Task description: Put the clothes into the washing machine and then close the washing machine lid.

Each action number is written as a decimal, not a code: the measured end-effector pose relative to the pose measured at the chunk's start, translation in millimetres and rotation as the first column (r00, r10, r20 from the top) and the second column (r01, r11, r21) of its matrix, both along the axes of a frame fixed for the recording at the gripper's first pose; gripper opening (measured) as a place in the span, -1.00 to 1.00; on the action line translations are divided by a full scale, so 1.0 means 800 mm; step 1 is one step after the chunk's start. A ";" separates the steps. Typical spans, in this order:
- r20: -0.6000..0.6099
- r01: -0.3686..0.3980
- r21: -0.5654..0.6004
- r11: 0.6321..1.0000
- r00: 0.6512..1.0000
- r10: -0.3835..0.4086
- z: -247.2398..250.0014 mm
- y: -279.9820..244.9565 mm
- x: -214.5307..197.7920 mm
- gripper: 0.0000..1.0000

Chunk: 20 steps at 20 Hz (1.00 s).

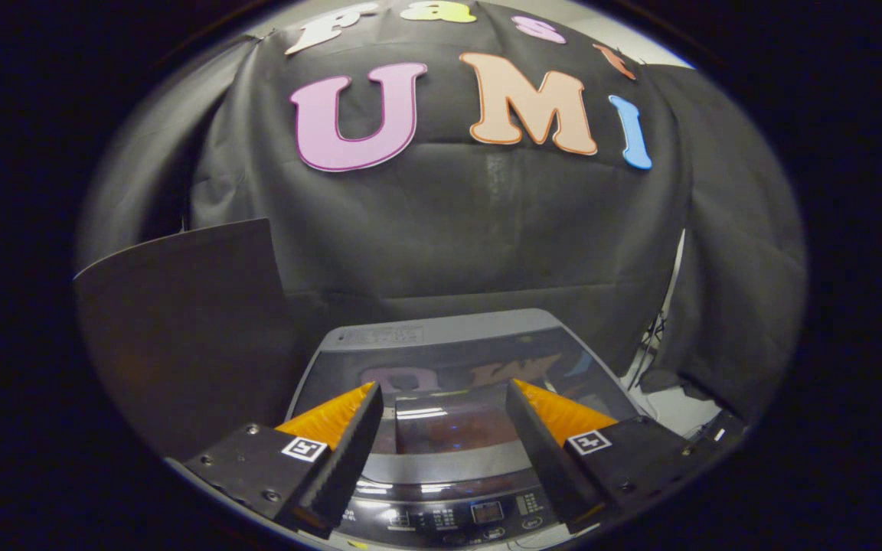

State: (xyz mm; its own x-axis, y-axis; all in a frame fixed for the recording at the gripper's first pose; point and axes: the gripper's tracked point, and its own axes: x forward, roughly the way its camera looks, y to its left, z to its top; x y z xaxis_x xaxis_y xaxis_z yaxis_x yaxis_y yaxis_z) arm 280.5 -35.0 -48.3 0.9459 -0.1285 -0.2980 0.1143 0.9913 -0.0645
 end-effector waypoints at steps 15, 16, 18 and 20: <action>0.127 -0.123 -0.003 0.992 0.984 0.123 0.050 0.052 -0.105 0.96; 0.153 -0.131 -0.012 0.991 0.979 0.132 0.055 0.058 -0.113 0.96; 0.194 -0.140 -0.022 0.990 0.971 0.141 0.063 0.066 -0.132 0.95; 0.241 -0.115 -0.041 0.992 0.963 0.122 0.076 0.069 -0.154 0.95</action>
State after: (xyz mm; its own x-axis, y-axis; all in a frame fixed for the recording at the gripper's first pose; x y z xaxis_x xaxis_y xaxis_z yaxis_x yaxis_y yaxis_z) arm 157.6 19.9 12.1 0.9983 -0.0157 -0.0562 0.0114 0.9971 -0.0758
